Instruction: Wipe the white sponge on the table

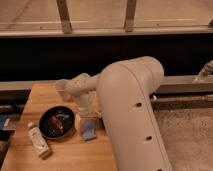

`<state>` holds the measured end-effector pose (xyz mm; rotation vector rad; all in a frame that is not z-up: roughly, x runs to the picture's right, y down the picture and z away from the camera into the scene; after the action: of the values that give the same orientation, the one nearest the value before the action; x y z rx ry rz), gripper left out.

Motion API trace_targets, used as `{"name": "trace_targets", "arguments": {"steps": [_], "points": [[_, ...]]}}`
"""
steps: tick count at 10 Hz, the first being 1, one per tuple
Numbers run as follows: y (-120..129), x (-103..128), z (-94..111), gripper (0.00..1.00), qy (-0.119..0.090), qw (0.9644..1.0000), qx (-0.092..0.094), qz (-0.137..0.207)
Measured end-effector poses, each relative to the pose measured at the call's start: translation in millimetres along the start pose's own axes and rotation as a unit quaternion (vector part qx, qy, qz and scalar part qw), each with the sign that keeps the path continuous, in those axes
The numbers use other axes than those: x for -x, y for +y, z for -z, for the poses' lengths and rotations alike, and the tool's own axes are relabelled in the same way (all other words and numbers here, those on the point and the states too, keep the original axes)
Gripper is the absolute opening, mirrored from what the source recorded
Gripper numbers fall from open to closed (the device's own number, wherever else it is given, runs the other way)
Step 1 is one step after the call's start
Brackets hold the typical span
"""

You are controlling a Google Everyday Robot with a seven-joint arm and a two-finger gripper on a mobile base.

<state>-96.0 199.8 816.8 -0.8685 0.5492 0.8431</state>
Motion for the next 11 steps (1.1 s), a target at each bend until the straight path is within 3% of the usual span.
{"name": "trace_targets", "arguments": {"steps": [5, 11], "points": [[-2, 0, -12, 0.8, 0.012, 0.9999, 0.008, -0.01], [-53, 8, -8, 0.8, 0.012, 0.9975, 0.004, -0.07]]}}
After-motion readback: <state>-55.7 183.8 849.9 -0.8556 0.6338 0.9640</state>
